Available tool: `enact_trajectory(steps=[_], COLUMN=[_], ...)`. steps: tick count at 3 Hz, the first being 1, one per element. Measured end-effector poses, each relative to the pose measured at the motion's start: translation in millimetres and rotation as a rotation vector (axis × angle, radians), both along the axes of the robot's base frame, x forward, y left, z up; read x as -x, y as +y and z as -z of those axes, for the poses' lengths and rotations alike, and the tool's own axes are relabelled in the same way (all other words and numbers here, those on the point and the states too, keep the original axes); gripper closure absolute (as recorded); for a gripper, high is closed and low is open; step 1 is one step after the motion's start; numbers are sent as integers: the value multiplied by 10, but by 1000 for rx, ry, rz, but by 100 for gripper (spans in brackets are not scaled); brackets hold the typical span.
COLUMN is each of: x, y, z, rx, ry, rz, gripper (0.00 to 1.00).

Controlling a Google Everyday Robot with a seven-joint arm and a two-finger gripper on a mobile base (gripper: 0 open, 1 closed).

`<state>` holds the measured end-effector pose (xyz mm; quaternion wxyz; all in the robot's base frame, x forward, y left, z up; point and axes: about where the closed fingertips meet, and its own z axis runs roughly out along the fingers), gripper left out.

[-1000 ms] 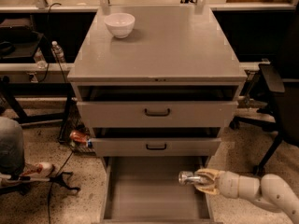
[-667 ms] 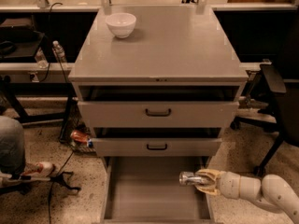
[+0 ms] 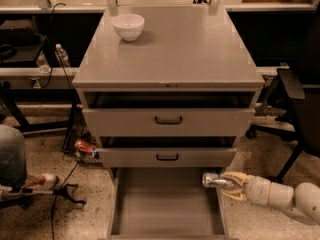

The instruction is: Pick redbull can from bottom drawer and place on counter

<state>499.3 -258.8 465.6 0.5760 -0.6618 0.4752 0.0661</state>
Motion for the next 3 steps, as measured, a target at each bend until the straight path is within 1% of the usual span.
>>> enact_trajectory(steps=[1,2,3], x=[-116,-148,-152], y=[-428,-790,-949], z=[-530,-1072,-1542], rx=[14,20,9], ry=[-118,-245,-335], rz=[74,131,122], gripper=[100,100,100])
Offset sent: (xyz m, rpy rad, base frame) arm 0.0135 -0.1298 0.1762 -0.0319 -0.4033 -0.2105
